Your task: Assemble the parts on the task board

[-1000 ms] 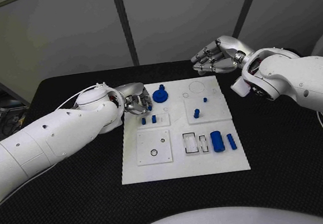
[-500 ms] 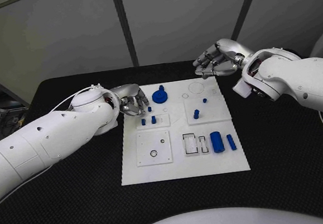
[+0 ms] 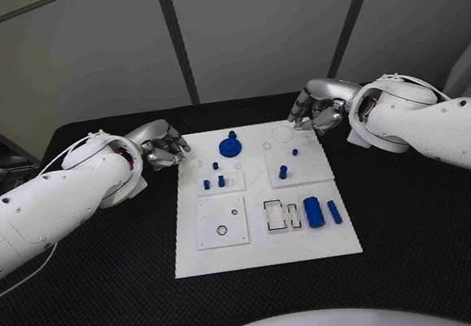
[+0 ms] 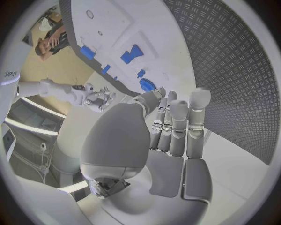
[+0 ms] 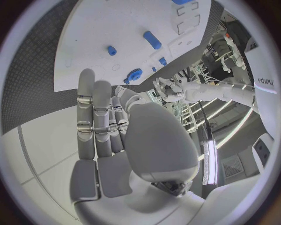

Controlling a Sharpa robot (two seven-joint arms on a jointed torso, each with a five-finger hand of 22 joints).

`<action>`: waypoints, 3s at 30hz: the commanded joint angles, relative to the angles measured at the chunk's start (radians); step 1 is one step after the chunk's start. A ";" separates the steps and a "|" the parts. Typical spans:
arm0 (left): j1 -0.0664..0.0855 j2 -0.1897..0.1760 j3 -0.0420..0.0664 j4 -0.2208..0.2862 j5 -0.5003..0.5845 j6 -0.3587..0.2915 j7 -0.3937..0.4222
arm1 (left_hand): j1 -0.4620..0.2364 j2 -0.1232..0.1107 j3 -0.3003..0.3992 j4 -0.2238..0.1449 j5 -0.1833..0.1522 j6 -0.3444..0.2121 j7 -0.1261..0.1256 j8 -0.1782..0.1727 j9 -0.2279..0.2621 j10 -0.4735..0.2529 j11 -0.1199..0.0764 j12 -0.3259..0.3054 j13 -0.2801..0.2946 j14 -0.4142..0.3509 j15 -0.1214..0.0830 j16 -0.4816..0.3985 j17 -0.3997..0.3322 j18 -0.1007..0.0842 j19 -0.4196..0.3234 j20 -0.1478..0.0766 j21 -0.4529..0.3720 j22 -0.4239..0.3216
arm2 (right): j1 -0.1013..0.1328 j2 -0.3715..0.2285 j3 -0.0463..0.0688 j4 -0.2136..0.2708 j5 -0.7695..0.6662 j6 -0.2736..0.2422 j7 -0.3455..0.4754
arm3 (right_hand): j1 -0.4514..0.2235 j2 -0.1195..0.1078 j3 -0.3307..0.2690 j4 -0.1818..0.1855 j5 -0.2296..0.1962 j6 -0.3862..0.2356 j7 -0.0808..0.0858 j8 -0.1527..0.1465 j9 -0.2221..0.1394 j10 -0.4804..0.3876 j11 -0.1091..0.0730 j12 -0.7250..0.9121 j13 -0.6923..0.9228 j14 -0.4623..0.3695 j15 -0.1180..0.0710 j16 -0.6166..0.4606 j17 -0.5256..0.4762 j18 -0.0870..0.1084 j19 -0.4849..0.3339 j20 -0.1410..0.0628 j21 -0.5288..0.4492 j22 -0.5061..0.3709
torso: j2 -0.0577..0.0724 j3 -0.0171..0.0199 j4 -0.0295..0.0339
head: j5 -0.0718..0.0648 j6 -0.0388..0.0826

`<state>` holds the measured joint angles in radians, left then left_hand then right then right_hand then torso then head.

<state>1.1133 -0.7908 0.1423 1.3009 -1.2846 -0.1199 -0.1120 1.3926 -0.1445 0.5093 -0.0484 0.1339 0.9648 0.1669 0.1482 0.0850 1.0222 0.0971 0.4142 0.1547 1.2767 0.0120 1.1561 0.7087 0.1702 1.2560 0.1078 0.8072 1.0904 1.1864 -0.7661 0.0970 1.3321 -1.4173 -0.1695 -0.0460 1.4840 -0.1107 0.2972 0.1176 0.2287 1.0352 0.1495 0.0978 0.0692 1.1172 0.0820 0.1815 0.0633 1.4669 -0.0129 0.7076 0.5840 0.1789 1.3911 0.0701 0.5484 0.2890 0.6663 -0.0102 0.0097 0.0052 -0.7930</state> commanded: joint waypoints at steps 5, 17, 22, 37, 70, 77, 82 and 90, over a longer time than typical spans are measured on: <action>0.001 -0.055 0.003 0.070 0.714 -0.163 0.298 | -0.005 0.019 -0.001 0.003 0.001 0.033 -0.003 0.022 -0.001 0.015 -0.007 0.045 0.021 -0.108 -0.003 -0.127 -0.181 0.013 -0.098 -0.001 -0.188 -0.111 | -0.024 -0.024 0.000 0.059 -0.258 0.016 -0.085 | -0.035 -0.022 0.055 0.003 -0.017 0.019 0.000 -0.017 0.000 0.032 -0.001 -0.043 0.002 0.042 -0.002 0.271 0.258 -0.030 0.003 0.006 0.232 0.239 | 0.002 -0.0020 -0.0001 | -0.045 0.015; -0.011 -0.113 0.003 0.161 1.087 -0.139 0.501 | -0.040 0.029 -0.040 0.023 0.007 0.022 0.002 0.024 -0.007 -0.024 -0.001 0.064 0.031 -0.136 0.007 -0.156 -0.207 0.012 -0.121 0.008 -0.232 -0.138 | -0.059 -0.029 -0.008 0.106 -0.321 0.036 -0.128 | -0.068 -0.060 0.048 0.008 -0.028 -0.023 0.014 -0.034 -0.003 -0.018 0.016 -0.082 0.001 0.022 0.015 0.313 0.286 -0.030 -0.036 0.020 0.278 0.276 | 0.002 -0.0004 0.0014 | -0.055 0.024; -0.015 -0.120 0.003 0.173 1.114 -0.140 0.515 | -0.038 0.030 -0.042 0.022 0.009 0.019 0.003 0.023 -0.008 -0.027 0.000 0.065 0.031 -0.137 0.007 -0.155 -0.207 0.013 -0.120 0.008 -0.234 -0.139 | -0.070 -0.016 -0.009 0.104 -0.339 0.023 -0.137 | -0.066 -0.060 0.048 0.004 -0.016 -0.034 0.018 -0.033 -0.003 -0.026 0.019 -0.083 0.002 0.022 0.018 0.337 0.308 -0.031 -0.041 0.025 0.306 0.304 | 0.002 0.0013 -0.0005 | -0.046 0.023; -0.017 -0.110 0.003 0.159 1.121 -0.119 0.502 | -0.043 0.041 -0.054 0.029 0.011 -0.005 0.016 0.018 -0.013 -0.057 0.011 0.074 0.036 -0.146 0.015 -0.151 -0.207 0.012 -0.118 0.014 -0.248 -0.150 | -0.074 0.013 -0.010 0.081 -0.353 0.045 -0.142 | -0.045 -0.039 0.079 -0.014 -0.002 -0.013 0.014 -0.020 0.003 0.002 0.014 -0.063 0.006 0.026 0.017 0.388 0.355 -0.034 -0.047 0.030 0.371 0.375 | 0.003 0.0002 -0.0008 | -0.038 0.011; -0.017 -0.106 0.003 0.152 1.122 -0.117 0.481 | -0.038 0.051 -0.062 0.028 0.013 -0.029 0.027 0.019 -0.015 -0.089 0.021 0.089 0.041 -0.156 0.023 -0.145 -0.208 0.012 -0.111 0.019 -0.257 -0.158 | -0.104 0.048 -0.010 0.038 -0.355 0.059 -0.160 | -0.017 0.031 0.156 -0.058 -0.078 0.065 -0.005 0.017 0.016 0.088 -0.010 -0.027 0.020 0.030 -0.003 0.466 0.426 -0.045 -0.043 0.018 0.497 0.511 | 0.001 0.0008 -0.0012 | -0.035 -0.005; -0.017 -0.105 0.003 0.152 1.119 -0.118 0.476 | -0.032 0.055 -0.062 0.025 0.014 -0.035 0.029 0.022 -0.014 -0.099 0.022 0.097 0.044 -0.157 0.024 -0.142 -0.208 0.012 -0.098 0.021 -0.250 -0.154 | -0.105 0.046 -0.009 0.047 -0.370 0.014 -0.169 | -0.009 0.046 0.185 -0.086 -0.100 0.087 -0.012 0.031 0.025 0.116 -0.021 -0.018 0.030 0.027 -0.012 0.473 0.429 -0.051 -0.038 0.009 0.538 0.561 | 0.001 0.0008 -0.0004 | -0.036 -0.005; -0.017 -0.102 0.003 0.150 1.095 -0.114 0.470 | -0.018 0.062 -0.053 0.016 0.017 -0.039 0.031 0.025 -0.014 -0.106 0.023 0.103 0.045 -0.157 0.023 -0.141 -0.209 0.012 -0.093 0.021 -0.246 -0.151 | -0.105 0.039 -0.009 0.061 -0.380 -0.009 -0.173 | -0.010 0.043 0.201 -0.102 -0.099 0.092 -0.014 0.034 0.028 0.124 -0.022 -0.017 0.034 0.026 -0.014 0.478 0.432 -0.054 -0.039 0.007 0.553 0.578 | 0.000 0.0014 -0.0007 | -0.035 -0.010; -0.017 -0.099 0.003 0.140 1.085 -0.112 0.467 | -0.012 0.064 -0.048 0.010 0.018 -0.044 0.033 0.026 -0.014 -0.112 0.025 0.107 0.046 -0.158 0.024 -0.141 -0.210 0.012 -0.092 0.021 -0.243 -0.149 | -0.105 0.016 -0.009 0.092 -0.385 -0.051 -0.169 | -0.030 0.031 0.204 -0.109 -0.093 0.093 -0.013 0.035 0.030 0.124 -0.022 -0.022 0.037 0.025 -0.013 0.479 0.430 -0.055 -0.043 0.007 0.564 0.589 | 0.000 0.0004 -0.0020 | -0.034 -0.009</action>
<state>1.0949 -0.8908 0.1440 1.4423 -0.1848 -0.2438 0.3555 1.3741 -0.0786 0.4620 -0.0319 0.1467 0.9270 0.2018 0.1713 0.0714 0.9149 0.1222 0.5180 0.1992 1.1240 0.0355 1.0108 0.4997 0.1695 1.1597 0.1289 0.5598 0.9403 1.0797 -0.7467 0.0878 1.4175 -1.7894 -0.1811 -0.2109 1.4632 -0.0753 0.4987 0.0110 0.1318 1.1235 0.1344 0.1273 0.0979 1.2210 0.0745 0.1604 0.1000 1.4669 -0.0201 1.1828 1.0145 0.1395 1.3528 0.0816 1.1065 0.8762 0.6665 -0.0091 0.0077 -0.0268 -0.8033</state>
